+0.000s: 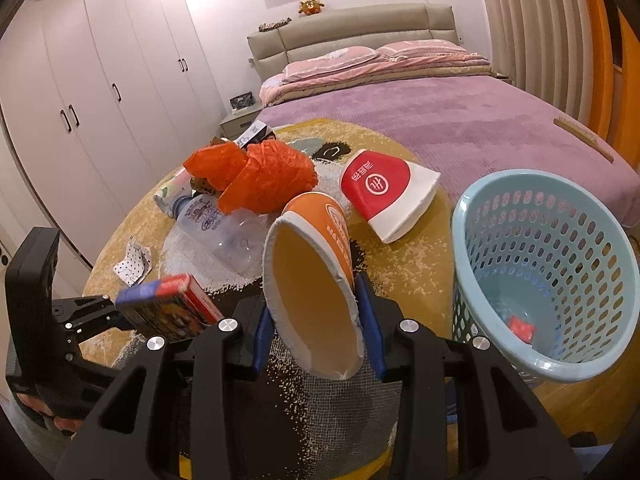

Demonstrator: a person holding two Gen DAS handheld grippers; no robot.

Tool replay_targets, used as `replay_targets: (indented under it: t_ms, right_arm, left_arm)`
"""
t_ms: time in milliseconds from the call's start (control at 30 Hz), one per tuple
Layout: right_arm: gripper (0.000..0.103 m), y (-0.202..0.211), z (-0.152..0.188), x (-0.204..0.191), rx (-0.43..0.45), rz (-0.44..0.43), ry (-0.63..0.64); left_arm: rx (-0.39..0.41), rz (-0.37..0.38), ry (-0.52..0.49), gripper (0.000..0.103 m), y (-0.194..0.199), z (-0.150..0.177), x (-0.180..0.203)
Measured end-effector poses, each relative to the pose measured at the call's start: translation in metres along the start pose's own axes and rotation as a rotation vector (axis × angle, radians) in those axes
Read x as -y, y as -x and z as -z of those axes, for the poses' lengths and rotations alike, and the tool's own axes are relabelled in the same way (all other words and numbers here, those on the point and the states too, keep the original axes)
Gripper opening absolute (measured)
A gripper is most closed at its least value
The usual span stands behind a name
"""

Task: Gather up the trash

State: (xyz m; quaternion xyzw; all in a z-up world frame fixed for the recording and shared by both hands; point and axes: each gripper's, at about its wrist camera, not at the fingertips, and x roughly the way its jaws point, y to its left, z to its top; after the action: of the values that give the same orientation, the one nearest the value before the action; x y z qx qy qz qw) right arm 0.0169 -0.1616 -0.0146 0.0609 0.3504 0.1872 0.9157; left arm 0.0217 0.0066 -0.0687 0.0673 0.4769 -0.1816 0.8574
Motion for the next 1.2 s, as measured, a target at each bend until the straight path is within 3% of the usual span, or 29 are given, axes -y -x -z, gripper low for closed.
replay_targets:
  t_ms: [167,400,600,867,1000,1200]
  right_arm:
    - [0.034,0.009,-0.001,0.003,0.029,0.006,0.006]
    - [0.033,0.032,-0.008,0.010,0.093,0.006,0.003]
    - [0.033,0.066,-0.018,0.025,0.199,0.024,-0.021]
    - [0.033,0.110,-0.023,0.084,0.340,0.164,-0.146]
    - [0.033,0.112,-0.019,0.121,0.344,0.255,-0.241]
    - [0.033,0.091,-0.011,0.166,0.276,0.341,-0.352]
  left_arm:
    - [0.024,0.085,0.091,0.018,0.003,-0.003,-0.015]
    - [0.094,0.097,0.098,0.017,0.017,-0.013,-0.008]
    - [0.177,0.126,0.057,0.017,0.034,-0.035,0.022]
    - [0.218,0.208,-0.015,0.017,0.017,-0.095,0.074]
    - [0.204,0.257,-0.037,0.017,-0.002,-0.117,0.098]
    - [0.134,0.307,-0.065,0.017,-0.041,-0.143,0.134]
